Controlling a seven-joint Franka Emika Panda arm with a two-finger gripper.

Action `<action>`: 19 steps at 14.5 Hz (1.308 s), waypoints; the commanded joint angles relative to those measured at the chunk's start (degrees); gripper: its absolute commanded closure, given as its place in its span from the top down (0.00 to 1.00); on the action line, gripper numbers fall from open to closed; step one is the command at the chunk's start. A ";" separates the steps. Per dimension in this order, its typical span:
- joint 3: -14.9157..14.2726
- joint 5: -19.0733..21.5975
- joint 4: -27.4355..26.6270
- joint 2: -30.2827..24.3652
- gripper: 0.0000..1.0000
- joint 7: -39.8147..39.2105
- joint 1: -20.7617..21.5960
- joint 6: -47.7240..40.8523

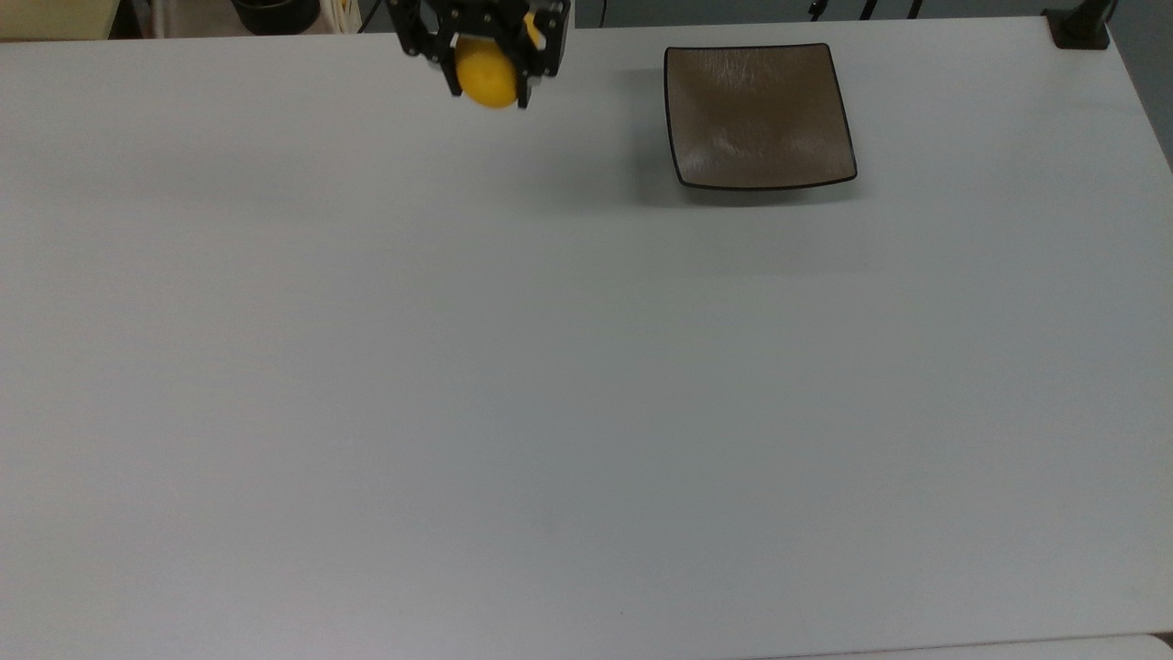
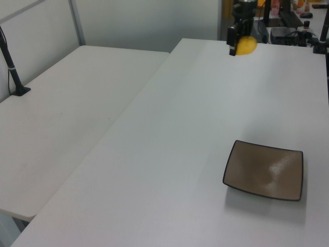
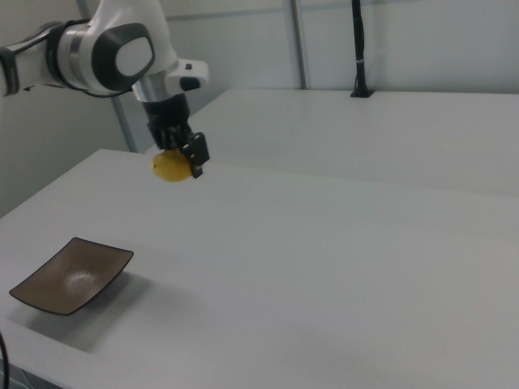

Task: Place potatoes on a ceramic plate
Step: 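Lift the held potato up off the table, then carry the potato over the brown square plate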

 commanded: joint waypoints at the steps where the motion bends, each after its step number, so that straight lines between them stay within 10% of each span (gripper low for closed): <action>1: 2.74 1.12 -8.57 -6.39 0.10 -1.74 1.42 -1.57; 10: 15.92 2.26 -12.79 -3.50 0.11 5.80 2.82 -3.43; 19: 17.87 2.17 -14.19 9.16 0.15 18.48 12.32 7.99</action>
